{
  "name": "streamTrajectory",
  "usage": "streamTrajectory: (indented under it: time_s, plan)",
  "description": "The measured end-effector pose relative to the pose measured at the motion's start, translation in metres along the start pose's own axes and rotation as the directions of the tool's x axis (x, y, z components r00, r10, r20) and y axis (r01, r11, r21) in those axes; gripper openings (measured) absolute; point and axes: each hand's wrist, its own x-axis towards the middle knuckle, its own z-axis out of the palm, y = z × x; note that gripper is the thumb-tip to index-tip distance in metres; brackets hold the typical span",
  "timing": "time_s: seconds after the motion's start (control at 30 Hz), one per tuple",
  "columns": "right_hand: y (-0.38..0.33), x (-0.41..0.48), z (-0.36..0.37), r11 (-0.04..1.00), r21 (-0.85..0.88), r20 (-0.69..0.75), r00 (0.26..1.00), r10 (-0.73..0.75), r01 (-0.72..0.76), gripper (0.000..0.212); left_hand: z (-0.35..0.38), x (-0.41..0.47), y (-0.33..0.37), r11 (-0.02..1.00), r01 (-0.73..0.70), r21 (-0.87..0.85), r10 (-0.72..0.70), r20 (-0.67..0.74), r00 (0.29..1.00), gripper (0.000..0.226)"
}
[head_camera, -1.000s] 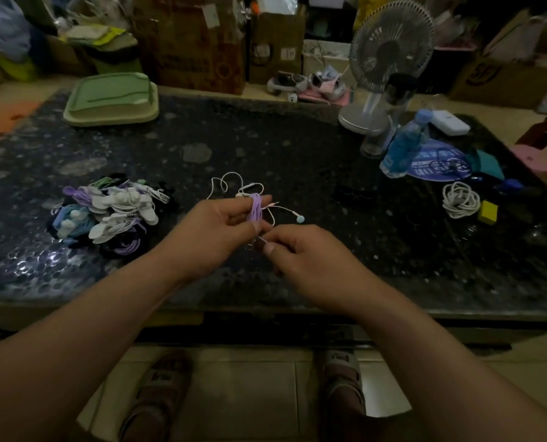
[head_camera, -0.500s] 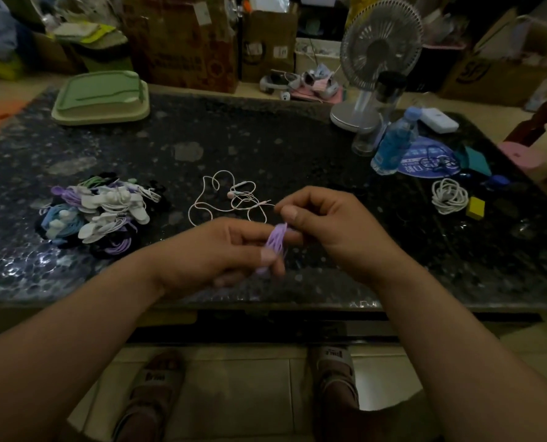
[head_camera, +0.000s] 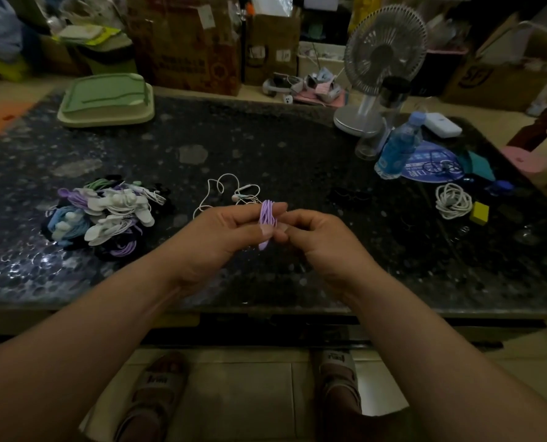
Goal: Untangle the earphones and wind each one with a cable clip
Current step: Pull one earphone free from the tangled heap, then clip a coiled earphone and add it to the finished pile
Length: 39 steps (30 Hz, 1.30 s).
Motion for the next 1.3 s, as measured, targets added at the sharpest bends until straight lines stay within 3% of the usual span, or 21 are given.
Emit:
streamTrajectory:
  time_s: [0.1,0.23,0.4,0.53,0.6,0.67,0.8,0.93,1.1,1.2,1.3]
  plan:
    - [0.000,0.000,-0.002,0.999,-0.020,0.034,0.999,-0.041,0.042,0.013,-0.003,-0.001,-0.002,1.000,0.012,0.015,-0.013,0.031,0.999,0.031]
    - [0.004,0.002,-0.002,0.994,-0.001,0.047,0.993,-0.111,0.112,0.012,0.002,-0.003,-0.004,0.988,0.074,-0.139,-0.072,0.020,0.997,0.032]
    - [0.003,0.004,-0.006,0.996,-0.013,0.073,0.994,-0.085,0.087,0.015,0.003,-0.003,-0.001,0.931,0.098,-0.352,-0.094,0.029,0.995,0.035]
    - [0.005,0.007,-0.004,0.999,-0.025,0.070,0.996,-0.046,0.048,0.009,0.005,0.000,-0.002,0.915,0.121,-0.385,-0.110,0.051,0.993,0.035]
    - [0.000,0.008,-0.012,0.998,-0.052,-0.004,1.000,-0.024,0.024,0.012,0.000,0.003,-0.002,0.908,0.123,-0.400,-0.121,0.030,0.992,0.035]
    - [-0.008,0.012,-0.032,0.998,-0.070,-0.179,0.984,-0.017,0.004,0.014,-0.011,0.006,-0.002,0.906,0.098,-0.413,-0.120,-0.027,0.992,0.034]
    - [-0.001,0.022,-0.087,0.995,-0.076,-0.486,0.874,0.017,-0.061,0.012,-0.037,0.012,-0.012,0.931,0.067,-0.358,-0.134,-0.167,0.977,0.034]
    - [0.021,0.029,-0.122,0.992,-0.044,-0.587,0.807,0.069,-0.117,0.011,-0.036,0.017,-0.019,0.933,0.085,-0.349,-0.156,-0.181,0.971,0.035]
    - [0.049,0.045,-0.105,0.968,-0.141,-0.518,0.849,0.108,-0.209,0.014,-0.010,0.036,-0.017,0.937,0.109,-0.333,-0.176,-0.177,0.968,0.033]
    - [0.058,0.049,-0.085,0.893,-0.381,-0.372,0.924,0.090,-0.240,0.010,0.011,0.050,-0.017,0.931,0.131,-0.341,-0.198,-0.168,0.966,0.033]
    - [0.061,0.057,-0.077,0.832,-0.508,-0.362,0.932,0.032,-0.225,0.012,0.026,0.067,-0.017,0.916,0.151,-0.370,-0.230,-0.177,0.957,0.032]
